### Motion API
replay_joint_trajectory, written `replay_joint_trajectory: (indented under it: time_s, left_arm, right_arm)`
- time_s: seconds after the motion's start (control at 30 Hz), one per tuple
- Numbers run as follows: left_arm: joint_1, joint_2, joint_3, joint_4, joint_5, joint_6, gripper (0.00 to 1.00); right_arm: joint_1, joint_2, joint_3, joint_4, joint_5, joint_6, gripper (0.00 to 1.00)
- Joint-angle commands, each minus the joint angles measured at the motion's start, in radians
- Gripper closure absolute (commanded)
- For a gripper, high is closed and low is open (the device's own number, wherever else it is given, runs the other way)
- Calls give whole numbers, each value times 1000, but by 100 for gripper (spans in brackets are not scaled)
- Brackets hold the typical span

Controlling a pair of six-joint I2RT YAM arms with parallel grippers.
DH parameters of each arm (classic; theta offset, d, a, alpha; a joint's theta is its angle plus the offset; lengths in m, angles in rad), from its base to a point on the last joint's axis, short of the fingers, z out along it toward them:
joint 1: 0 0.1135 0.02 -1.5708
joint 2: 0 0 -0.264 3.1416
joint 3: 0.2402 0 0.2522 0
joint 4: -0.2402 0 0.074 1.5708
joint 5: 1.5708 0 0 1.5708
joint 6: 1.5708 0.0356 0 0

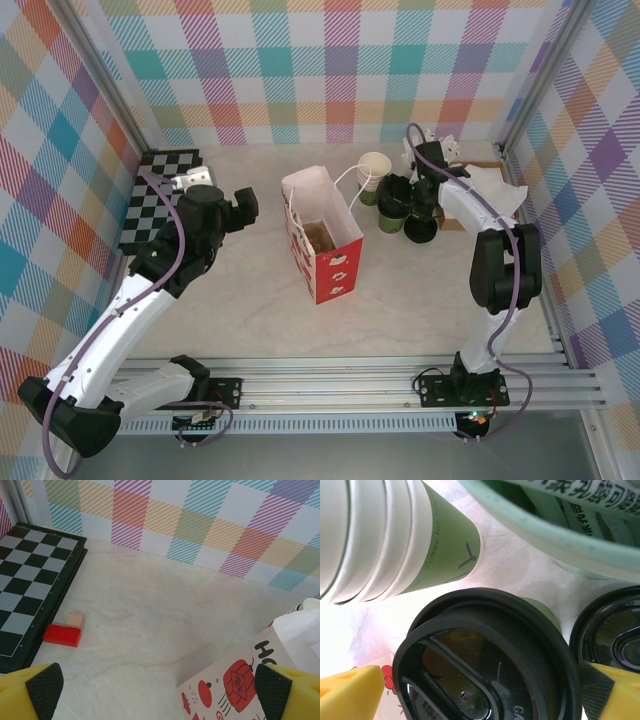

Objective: Pack the takeout coffee

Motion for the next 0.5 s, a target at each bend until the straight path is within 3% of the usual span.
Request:
replay_joint_trajectory:
  time_s: [0.0, 0.33, 0.47]
  left_arm:
    - [15, 7, -17, 3, -20, -5, 0]
    - [16, 27, -8, 12, -14, -8, 0]
    - [15, 26, -9, 5, -16, -16, 0]
  right_arm:
    - [4, 24, 13, -12, 6, 9, 0]
    - [12, 16, 0, -16, 27, -5, 5]
    - [12, -8, -14, -10, 14, -20, 12]
